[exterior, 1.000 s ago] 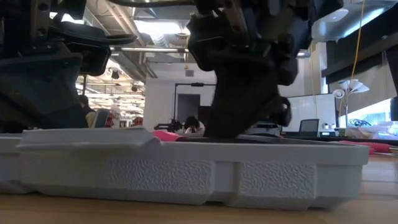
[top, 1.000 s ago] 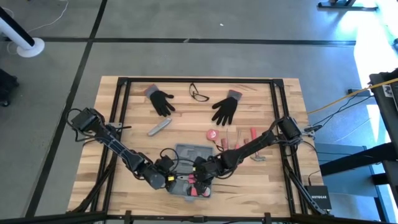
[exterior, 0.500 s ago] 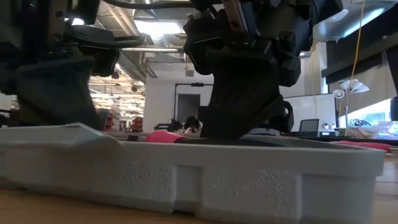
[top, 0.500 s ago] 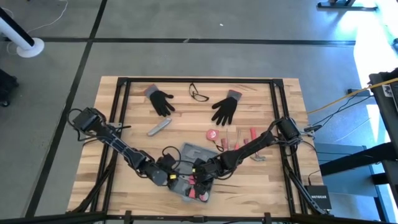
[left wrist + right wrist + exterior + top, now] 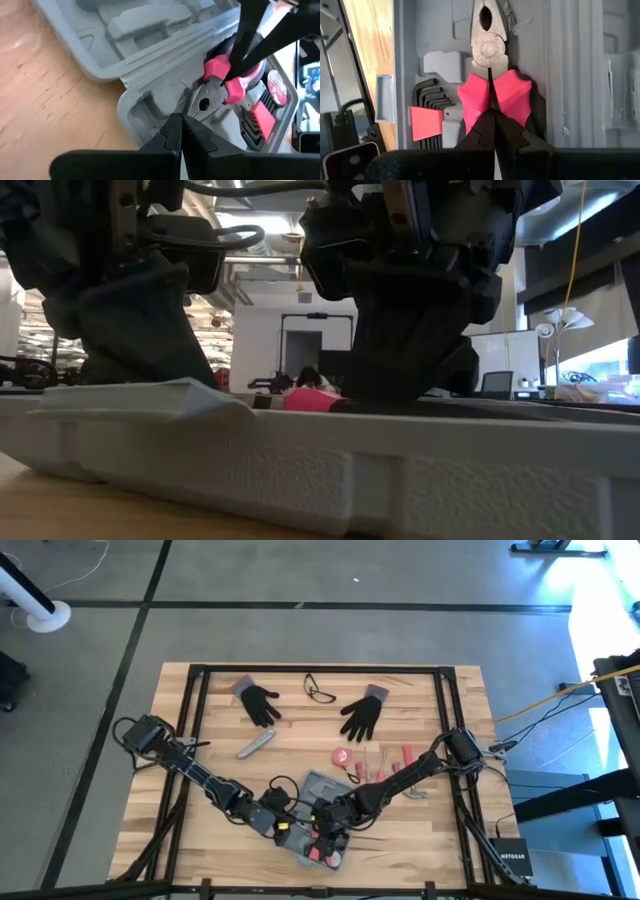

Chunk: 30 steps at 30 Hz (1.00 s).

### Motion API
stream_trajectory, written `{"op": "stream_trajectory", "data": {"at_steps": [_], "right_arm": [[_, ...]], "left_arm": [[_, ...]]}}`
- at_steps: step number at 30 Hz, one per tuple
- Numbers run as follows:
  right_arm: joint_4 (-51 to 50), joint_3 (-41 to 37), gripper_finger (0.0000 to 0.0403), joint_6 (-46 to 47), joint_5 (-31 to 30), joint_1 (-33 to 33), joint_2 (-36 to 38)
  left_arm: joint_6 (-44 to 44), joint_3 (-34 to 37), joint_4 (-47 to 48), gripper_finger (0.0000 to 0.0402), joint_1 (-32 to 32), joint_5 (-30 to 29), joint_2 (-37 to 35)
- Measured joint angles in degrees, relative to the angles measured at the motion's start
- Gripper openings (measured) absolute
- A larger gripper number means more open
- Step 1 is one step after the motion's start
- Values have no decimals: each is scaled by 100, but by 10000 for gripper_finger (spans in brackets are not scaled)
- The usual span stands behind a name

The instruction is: Prefit tool cases

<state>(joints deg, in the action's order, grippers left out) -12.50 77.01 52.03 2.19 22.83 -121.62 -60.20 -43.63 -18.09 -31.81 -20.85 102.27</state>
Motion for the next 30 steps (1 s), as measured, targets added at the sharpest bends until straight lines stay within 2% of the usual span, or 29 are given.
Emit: {"op": "stream_trajectory", "data": {"at_steps": [4,6,10,12,15,20,30], "right_arm": [[212,-6,0,-149,123,-9,-7],[536,12,0,-153,-187,-27,-44],[814,-24,0,-289,-429,-88,-35],[847,78,0,-192,-322,-98,-35],[819,201,0,-403,-221,-129,77],[804,253,0,-607,-236,-142,129],[190,276,0,-907,-237,-127,441]], "left_arm": [[104,-12,-65,0,4,85,-38],[201,-115,-1097,0,22,112,-43],[803,-91,-1853,0,69,111,-80],[1157,-122,-1902,0,108,330,-153],[1318,-138,-1892,0,153,267,-375],[1901,-120,-1032,0,221,286,-818],[2098,-118,2637,0,2,172,-2253]]}}
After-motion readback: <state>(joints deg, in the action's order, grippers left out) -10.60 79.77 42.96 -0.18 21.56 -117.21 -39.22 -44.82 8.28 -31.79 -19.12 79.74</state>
